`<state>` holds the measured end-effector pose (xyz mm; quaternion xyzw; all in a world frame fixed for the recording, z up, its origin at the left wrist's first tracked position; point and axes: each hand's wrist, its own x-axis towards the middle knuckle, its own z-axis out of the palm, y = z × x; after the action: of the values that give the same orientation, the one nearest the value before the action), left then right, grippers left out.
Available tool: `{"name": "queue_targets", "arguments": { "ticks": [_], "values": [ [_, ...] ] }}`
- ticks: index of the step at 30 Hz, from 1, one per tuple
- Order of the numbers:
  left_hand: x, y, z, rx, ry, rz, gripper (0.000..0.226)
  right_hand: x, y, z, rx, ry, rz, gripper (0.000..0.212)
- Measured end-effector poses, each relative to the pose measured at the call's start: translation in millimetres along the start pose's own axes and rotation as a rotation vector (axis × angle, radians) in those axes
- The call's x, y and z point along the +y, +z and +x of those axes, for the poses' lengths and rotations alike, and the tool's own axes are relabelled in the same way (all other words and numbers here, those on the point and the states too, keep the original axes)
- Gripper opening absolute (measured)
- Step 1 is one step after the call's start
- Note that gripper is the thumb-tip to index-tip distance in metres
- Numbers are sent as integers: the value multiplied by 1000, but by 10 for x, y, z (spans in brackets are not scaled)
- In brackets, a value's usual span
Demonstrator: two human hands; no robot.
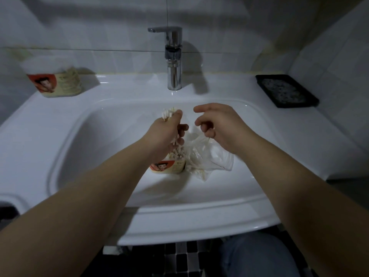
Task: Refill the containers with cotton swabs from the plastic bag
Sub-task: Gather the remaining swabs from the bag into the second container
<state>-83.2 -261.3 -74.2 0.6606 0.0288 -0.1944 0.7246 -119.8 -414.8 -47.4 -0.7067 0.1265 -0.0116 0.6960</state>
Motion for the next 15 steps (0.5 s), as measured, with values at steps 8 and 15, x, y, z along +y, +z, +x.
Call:
{"name": "queue_targets", "arguments": {
  "ticks": [8,15],
  "values": [
    [-29,79,-129,-319,-30,-20,32,-33,-32,-33,-118,43,490,39],
    [-37,62,-115,-303,-27,106,22,-37,2,-27,-62,42,453,43]
  ]
}}
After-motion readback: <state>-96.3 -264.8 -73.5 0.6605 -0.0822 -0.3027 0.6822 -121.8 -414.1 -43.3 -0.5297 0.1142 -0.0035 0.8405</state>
